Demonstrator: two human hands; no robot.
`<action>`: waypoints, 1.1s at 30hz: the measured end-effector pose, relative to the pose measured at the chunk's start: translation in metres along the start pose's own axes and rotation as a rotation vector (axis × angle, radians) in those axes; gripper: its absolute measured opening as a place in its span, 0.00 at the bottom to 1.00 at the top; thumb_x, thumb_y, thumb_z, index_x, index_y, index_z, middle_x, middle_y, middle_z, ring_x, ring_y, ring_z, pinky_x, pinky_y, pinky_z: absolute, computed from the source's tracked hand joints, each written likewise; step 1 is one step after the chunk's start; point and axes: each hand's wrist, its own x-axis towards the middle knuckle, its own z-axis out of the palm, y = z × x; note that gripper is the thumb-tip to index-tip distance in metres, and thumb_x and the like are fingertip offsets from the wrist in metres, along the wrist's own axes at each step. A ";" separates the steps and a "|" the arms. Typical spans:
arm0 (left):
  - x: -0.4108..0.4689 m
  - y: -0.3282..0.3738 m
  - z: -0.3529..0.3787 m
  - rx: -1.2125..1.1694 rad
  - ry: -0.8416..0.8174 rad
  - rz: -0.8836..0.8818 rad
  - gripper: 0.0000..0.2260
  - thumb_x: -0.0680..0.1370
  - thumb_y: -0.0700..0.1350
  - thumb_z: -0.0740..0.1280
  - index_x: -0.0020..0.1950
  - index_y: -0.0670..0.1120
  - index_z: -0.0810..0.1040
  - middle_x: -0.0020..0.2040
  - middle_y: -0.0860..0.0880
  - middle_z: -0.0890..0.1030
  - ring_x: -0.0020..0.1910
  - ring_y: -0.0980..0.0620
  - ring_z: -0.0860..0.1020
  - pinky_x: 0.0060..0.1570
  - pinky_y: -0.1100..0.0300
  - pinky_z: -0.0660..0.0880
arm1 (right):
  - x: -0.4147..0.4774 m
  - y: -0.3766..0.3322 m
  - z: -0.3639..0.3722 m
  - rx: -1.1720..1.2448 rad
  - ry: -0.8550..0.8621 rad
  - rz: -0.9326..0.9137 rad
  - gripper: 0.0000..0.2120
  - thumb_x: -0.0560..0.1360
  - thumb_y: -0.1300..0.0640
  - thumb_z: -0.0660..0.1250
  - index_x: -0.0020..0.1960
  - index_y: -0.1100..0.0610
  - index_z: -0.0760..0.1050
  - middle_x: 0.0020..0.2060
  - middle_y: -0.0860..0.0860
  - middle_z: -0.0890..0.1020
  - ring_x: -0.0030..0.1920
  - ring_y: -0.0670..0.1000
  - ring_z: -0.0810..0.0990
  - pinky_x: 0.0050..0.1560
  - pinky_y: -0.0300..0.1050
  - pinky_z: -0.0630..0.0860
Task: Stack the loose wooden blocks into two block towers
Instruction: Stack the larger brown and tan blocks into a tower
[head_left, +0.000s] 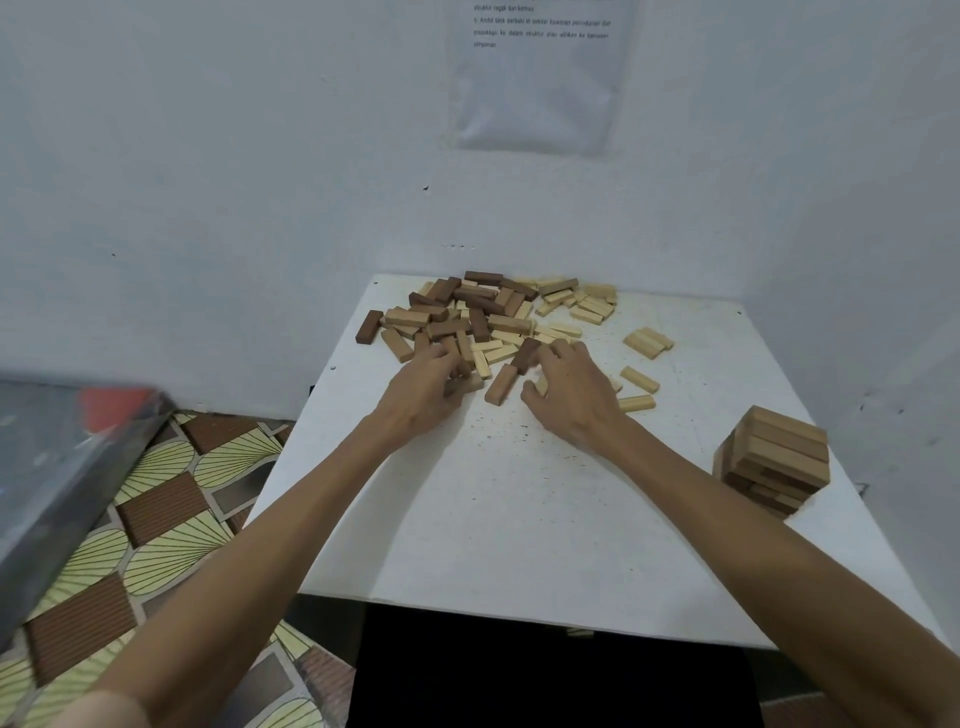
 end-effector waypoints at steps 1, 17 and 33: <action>0.001 0.001 0.001 -0.003 0.001 -0.002 0.07 0.80 0.47 0.71 0.57 0.48 0.80 0.54 0.52 0.74 0.52 0.50 0.74 0.44 0.59 0.71 | 0.005 -0.001 0.001 0.005 0.009 -0.030 0.12 0.80 0.56 0.64 0.62 0.57 0.77 0.61 0.53 0.78 0.63 0.56 0.72 0.51 0.52 0.77; 0.001 -0.007 0.004 -0.053 0.060 0.022 0.06 0.78 0.42 0.73 0.54 0.49 0.82 0.50 0.53 0.77 0.50 0.51 0.74 0.43 0.57 0.71 | 0.053 0.034 -0.008 -0.198 -0.174 -0.351 0.12 0.83 0.57 0.66 0.65 0.50 0.77 0.64 0.45 0.80 0.66 0.51 0.72 0.55 0.50 0.77; -0.016 -0.001 -0.005 -0.149 0.099 0.007 0.05 0.78 0.48 0.73 0.51 0.49 0.83 0.48 0.49 0.80 0.45 0.50 0.77 0.41 0.61 0.69 | 0.034 0.004 -0.012 -0.024 -0.272 -0.413 0.15 0.84 0.58 0.63 0.70 0.53 0.75 0.67 0.48 0.77 0.68 0.50 0.72 0.61 0.43 0.70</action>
